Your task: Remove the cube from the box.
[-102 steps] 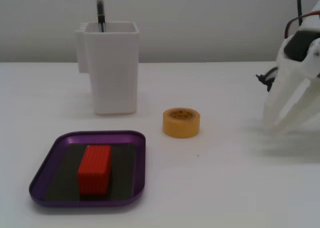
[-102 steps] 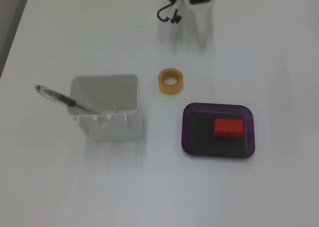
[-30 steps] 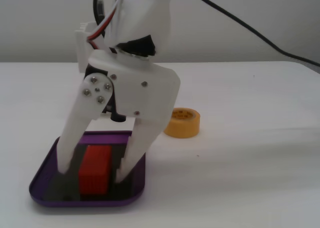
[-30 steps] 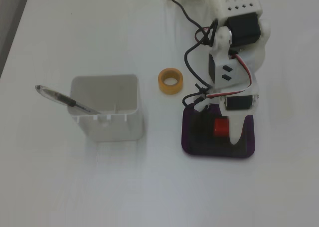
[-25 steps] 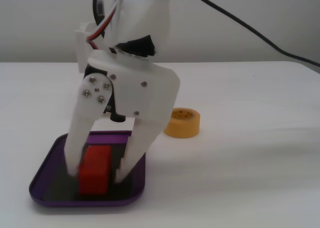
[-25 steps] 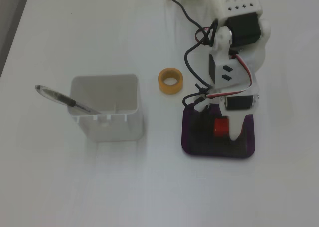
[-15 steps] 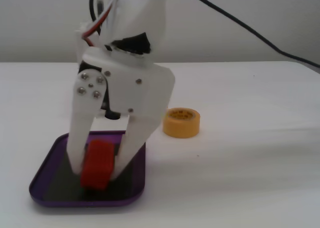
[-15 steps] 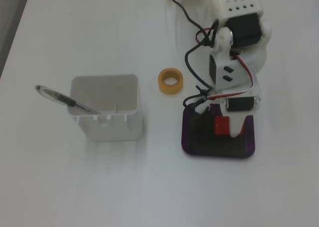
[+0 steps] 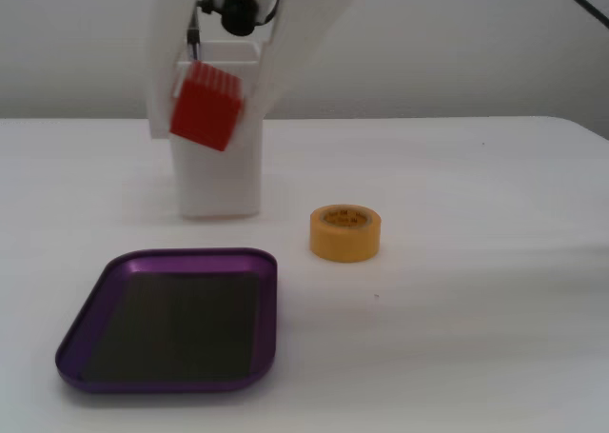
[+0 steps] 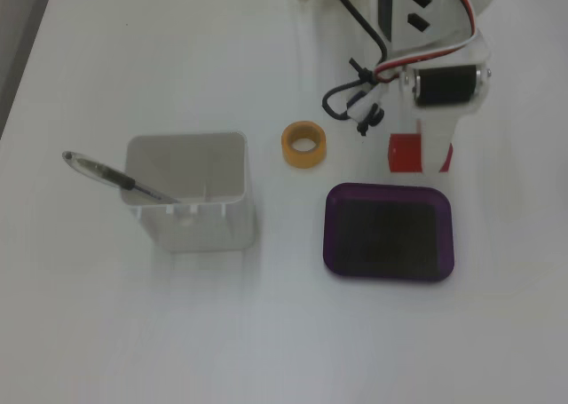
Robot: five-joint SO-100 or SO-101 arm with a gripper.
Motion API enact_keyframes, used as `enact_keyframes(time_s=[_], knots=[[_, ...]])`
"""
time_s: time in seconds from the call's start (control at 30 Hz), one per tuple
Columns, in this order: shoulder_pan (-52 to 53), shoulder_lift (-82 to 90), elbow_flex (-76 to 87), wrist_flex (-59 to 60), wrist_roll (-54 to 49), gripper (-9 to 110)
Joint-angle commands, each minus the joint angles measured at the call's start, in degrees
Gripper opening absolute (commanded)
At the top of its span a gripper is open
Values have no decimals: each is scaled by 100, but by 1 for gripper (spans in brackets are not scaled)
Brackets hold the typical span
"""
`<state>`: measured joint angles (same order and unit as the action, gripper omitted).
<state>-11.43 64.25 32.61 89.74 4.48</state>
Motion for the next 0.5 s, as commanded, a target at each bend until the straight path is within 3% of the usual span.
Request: enact_keyframes(time_s=[0.0,0.2,0.47], knots=[[-53,686,-264,562,-26,-1],[-79,677,-167,694,35,-1],[-185,773,1529,439,44,-1]])
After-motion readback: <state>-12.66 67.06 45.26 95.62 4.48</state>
